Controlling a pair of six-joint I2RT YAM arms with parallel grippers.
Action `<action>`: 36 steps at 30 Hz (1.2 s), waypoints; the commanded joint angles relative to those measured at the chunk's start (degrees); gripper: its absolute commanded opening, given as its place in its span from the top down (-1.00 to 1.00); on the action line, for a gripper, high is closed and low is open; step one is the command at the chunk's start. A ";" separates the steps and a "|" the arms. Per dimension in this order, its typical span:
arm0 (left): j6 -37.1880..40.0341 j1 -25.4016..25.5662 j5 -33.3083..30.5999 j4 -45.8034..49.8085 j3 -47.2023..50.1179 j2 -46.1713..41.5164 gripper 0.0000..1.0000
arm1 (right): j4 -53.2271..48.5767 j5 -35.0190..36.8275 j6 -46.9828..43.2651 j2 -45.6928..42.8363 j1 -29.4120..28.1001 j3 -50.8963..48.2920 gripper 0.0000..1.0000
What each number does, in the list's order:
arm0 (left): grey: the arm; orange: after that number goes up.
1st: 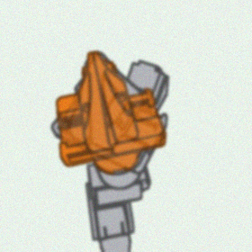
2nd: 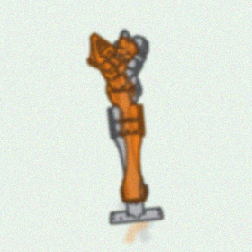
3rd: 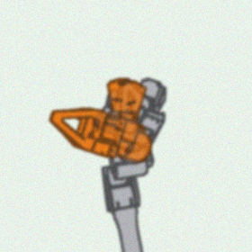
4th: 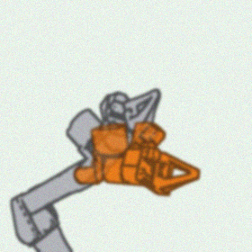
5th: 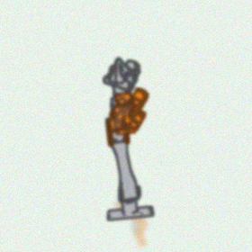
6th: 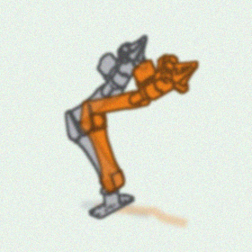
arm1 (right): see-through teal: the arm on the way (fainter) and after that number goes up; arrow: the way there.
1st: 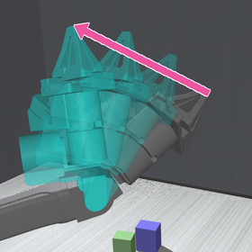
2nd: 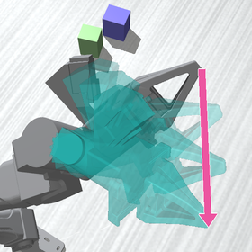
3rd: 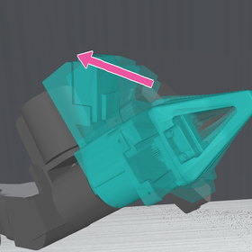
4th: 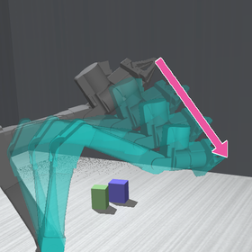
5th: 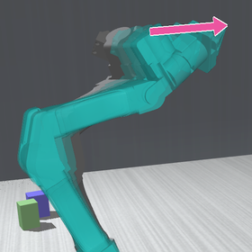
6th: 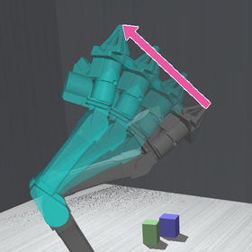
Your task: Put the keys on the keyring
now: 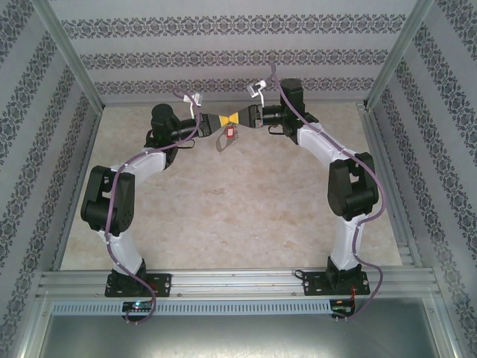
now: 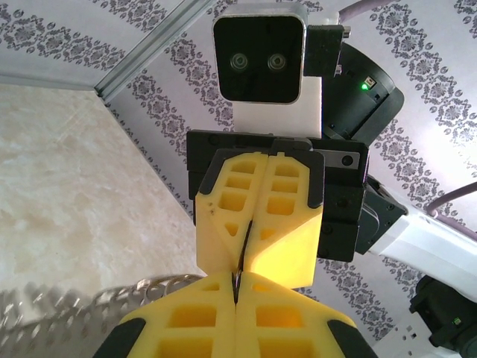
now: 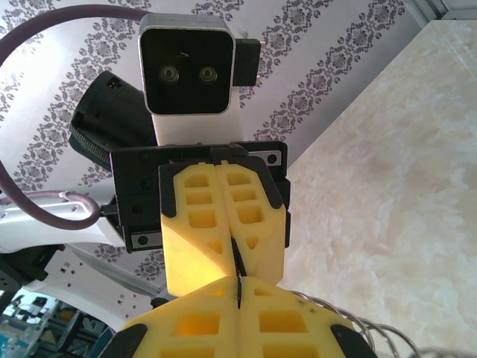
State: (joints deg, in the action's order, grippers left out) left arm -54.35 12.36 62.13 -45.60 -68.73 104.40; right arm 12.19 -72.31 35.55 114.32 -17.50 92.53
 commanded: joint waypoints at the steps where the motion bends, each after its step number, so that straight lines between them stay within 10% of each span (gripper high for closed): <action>1: -2.13 0.71 0.72 -6.19 -0.75 0.46 1.00 | 1.13 -0.74 -1.71 -0.99 -1.11 -0.13 1.00; 4: -4.15 0.73 0.11 -9.63 0.14 0.06 1.00 | 1.73 0.59 -1.79 -2.72 -0.30 -2.21 0.42; 7: -4.85 0.74 -0.34 -10.80 0.76 -0.80 1.00 | 3.66 2.33 -1.45 -5.95 1.62 -6.14 0.28; 20: -2.35 0.73 -1.29 -10.89 2.68 -3.67 1.00 | 13.26 22.74 1.57 -23.33 -0.65 -26.33 0.28; 36: 6.13 1.40 -3.33 1.75 2.35 -8.37 1.00 | -1.72 53.26 -12.34 -29.35 -12.87 -24.78 0.22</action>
State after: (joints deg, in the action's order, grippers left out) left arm -52.40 12.99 59.37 -46.74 -66.08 98.10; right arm 12.78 -25.61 27.00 84.86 -29.61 65.63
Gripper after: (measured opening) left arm 0.066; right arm 0.391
